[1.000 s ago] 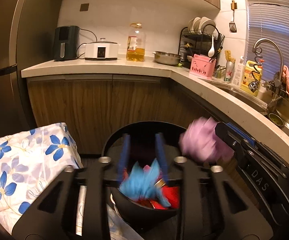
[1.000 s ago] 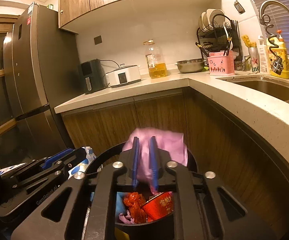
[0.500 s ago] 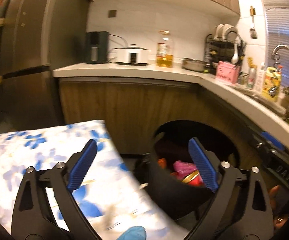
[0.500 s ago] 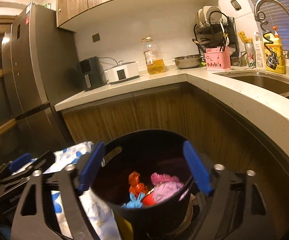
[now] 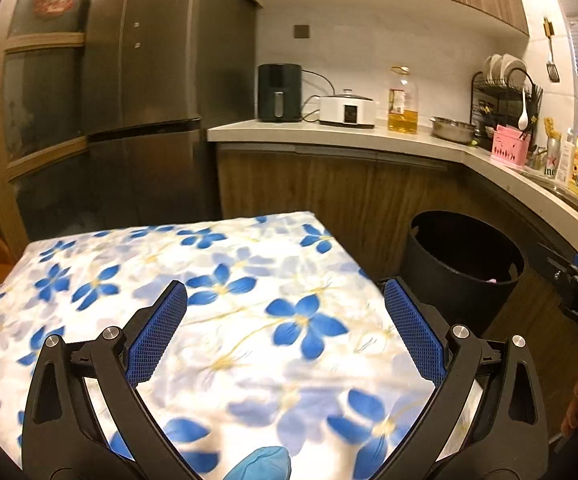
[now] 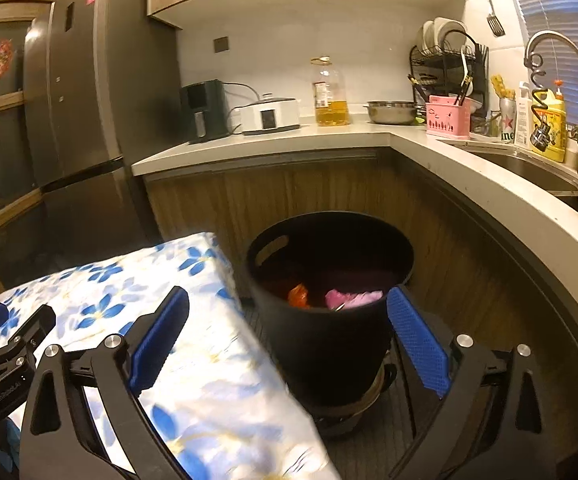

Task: Collect trash

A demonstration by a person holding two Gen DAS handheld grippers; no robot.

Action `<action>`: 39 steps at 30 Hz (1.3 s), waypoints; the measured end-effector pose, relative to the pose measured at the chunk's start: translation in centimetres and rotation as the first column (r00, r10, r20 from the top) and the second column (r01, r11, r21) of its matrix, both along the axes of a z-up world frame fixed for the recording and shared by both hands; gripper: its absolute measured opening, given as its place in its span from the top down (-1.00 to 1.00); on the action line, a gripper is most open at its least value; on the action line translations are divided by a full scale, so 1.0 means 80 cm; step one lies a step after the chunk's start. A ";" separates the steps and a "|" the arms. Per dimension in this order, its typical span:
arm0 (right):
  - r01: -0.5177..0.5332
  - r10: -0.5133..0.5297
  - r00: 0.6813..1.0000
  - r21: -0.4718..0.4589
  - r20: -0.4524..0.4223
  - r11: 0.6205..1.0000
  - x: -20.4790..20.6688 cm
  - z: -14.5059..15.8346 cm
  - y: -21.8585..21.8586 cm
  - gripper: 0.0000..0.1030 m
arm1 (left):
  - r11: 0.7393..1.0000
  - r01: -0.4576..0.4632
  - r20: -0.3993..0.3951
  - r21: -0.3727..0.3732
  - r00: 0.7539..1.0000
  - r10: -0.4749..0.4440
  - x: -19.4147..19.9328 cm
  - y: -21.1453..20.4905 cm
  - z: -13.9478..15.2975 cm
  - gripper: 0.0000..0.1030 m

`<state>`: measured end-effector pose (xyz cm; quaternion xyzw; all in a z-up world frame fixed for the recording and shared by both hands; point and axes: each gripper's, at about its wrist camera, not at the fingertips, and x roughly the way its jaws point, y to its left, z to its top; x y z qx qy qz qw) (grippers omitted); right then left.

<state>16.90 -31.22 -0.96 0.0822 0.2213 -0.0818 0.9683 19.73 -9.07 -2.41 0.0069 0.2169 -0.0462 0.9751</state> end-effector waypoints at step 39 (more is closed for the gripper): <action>-0.010 0.018 0.998 -0.137 0.058 0.990 -0.197 0.033 0.144 -0.89 | 0.998 0.045 0.026 -0.036 0.999 -0.044 -0.183 0.105 0.017 -0.89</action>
